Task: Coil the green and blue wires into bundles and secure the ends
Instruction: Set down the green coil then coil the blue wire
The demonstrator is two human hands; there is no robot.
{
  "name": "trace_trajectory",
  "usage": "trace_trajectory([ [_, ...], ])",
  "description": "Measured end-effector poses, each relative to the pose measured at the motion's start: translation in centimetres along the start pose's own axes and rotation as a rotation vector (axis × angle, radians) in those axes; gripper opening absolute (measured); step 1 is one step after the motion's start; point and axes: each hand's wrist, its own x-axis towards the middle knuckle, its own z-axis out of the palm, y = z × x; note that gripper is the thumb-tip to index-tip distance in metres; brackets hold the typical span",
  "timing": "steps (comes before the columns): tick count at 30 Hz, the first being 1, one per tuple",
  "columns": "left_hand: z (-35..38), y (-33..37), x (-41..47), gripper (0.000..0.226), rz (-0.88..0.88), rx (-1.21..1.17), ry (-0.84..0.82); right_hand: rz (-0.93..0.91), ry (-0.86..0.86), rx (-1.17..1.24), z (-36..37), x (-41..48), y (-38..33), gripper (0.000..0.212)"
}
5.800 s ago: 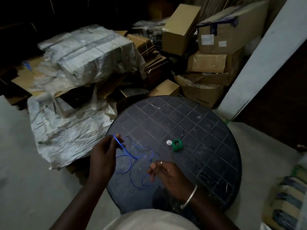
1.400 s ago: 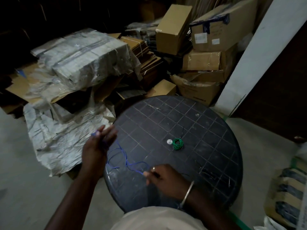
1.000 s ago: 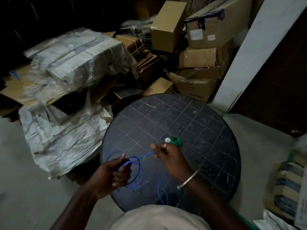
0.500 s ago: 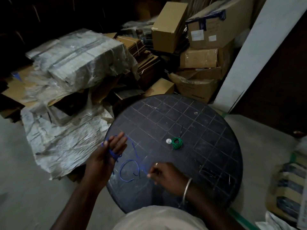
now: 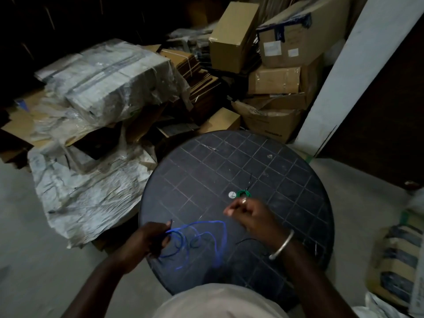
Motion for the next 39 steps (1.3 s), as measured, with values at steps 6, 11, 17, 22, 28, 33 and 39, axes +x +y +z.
trace_trajectory([
  [6,-2.2,0.5,-1.0,0.036,-0.073,-0.512,-0.155,0.179,0.091,0.36,-1.9,1.2,-0.8,0.012],
  [11,1.2,2.2,-0.9,0.033,0.01,-0.359,-0.003,0.168,-0.158,0.078,5.8,1.0,0.7,0.031],
  [17,2.1,3.5,-1.4,0.032,0.044,-0.387,-0.038,0.046,-0.1,0.124,6.1,1.5,1.6,0.015],
  [22,-0.6,2.6,0.0,0.037,0.081,-0.856,-0.434,0.086,-0.143,0.183,5.9,0.4,1.5,0.042],
  [28,-4.2,2.1,-0.5,0.038,0.158,-1.301,-0.473,0.068,0.175,0.445,0.9,0.9,1.6,0.021],
  [33,-5.8,2.7,-0.7,0.036,0.191,-1.404,-0.295,-0.015,0.145,-0.217,0.8,0.8,3.9,0.019],
  [39,-0.6,4.2,0.4,0.023,0.46,-0.802,0.163,-0.269,-0.382,-0.671,6.5,-1.9,1.2,0.028],
])
